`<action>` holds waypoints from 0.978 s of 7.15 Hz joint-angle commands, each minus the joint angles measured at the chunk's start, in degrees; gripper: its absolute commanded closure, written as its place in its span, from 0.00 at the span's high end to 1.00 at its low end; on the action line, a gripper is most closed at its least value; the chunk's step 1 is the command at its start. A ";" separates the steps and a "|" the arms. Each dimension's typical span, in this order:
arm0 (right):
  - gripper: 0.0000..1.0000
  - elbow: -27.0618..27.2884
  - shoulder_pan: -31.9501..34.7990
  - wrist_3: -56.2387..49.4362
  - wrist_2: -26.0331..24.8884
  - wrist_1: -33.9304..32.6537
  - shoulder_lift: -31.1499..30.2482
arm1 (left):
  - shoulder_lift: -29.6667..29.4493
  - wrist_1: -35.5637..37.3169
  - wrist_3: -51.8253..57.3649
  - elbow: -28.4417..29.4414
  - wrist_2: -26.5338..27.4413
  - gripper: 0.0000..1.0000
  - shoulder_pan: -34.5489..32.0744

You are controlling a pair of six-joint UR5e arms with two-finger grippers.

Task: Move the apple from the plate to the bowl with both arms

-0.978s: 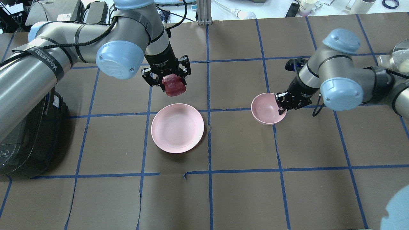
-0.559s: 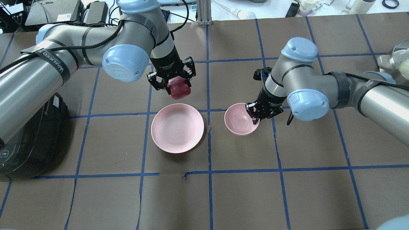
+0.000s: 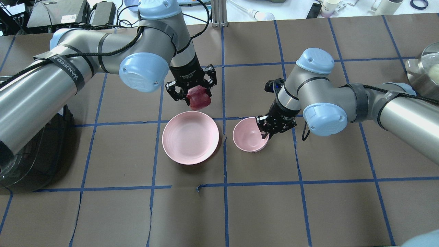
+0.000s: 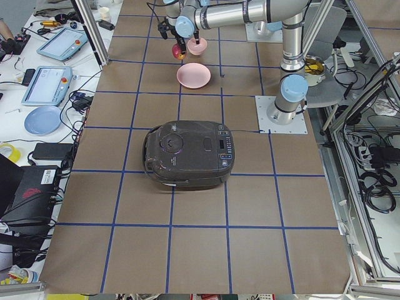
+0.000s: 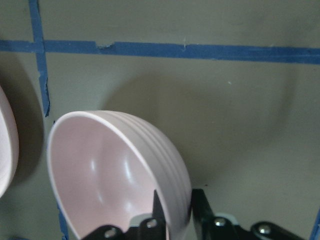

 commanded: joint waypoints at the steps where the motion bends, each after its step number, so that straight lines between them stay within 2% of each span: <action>1: 1.00 -0.58 -0.68 -0.87 -2.49 -2.06 0.01 | -0.04 0.09 -3.09 -0.20 -1.79 0.00 -1.22; 2: 1.00 -2.59 -1.47 -1.40 -3.90 -1.98 -0.34 | -0.04 0.00 -3.62 -0.20 -1.98 0.00 -1.40; 4: 1.00 -5.67 -4.36 -1.41 -5.14 0.72 -0.87 | -0.21 0.70 -13.68 -0.29 -3.37 0.00 -4.11; 5: 1.00 -6.55 -6.21 -1.76 -10.02 2.92 -2.35 | -0.82 2.71 -18.96 -0.73 -5.39 0.00 -6.21; 7: 1.00 -9.36 -10.86 -3.08 -11.73 12.47 -6.91 | -3.54 10.87 -28.12 -1.34 -5.32 0.00 -12.71</action>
